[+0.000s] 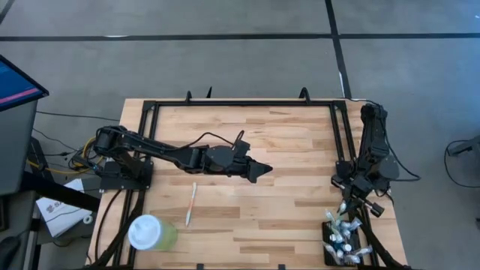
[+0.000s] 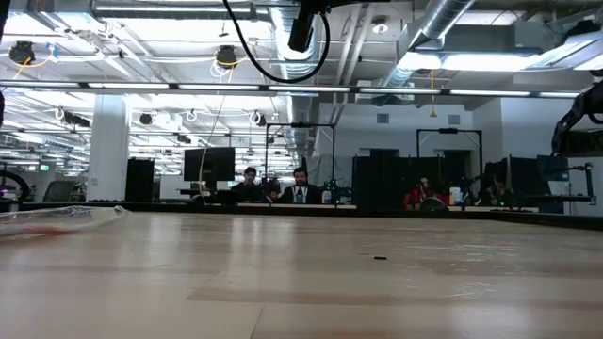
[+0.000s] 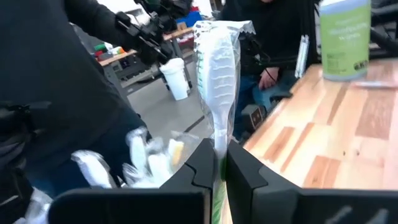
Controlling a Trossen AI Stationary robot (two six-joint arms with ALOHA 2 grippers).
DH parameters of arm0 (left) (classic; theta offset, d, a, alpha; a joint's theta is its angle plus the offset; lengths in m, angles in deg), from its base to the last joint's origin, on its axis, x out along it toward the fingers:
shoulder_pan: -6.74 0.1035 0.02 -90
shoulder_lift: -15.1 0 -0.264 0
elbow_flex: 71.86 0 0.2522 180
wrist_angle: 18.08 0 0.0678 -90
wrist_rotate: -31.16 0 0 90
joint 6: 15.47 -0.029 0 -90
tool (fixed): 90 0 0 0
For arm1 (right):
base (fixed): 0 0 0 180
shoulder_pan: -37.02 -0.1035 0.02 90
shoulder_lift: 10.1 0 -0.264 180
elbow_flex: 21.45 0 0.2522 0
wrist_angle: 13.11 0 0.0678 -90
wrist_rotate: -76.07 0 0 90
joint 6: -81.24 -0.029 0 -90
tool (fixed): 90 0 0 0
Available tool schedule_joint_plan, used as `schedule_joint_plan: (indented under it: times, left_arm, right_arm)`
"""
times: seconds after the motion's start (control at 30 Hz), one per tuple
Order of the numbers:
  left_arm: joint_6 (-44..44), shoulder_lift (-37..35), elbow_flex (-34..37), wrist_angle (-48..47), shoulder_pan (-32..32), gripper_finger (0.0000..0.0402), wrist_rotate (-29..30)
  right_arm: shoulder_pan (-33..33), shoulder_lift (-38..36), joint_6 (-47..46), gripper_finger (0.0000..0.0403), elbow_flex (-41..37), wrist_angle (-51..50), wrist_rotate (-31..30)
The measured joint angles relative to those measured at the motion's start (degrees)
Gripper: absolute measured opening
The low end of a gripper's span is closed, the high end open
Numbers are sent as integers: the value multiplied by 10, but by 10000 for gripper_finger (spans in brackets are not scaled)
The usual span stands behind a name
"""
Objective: Pick & Place toothbrushing station
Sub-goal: Put the green toothbrush into the black organizer
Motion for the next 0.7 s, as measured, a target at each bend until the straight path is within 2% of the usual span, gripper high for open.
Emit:
schedule_joint_plan:
  times: [0.33,0.7]
  left_arm:
    - [0,0,0,0,-3,97,0]
    - [2,0,0,0,-3,97,-7]
  right_arm:
    - [0,0,-24,10,-84,88,-8]
    - [-18,23,-36,12,-99,97,-8]
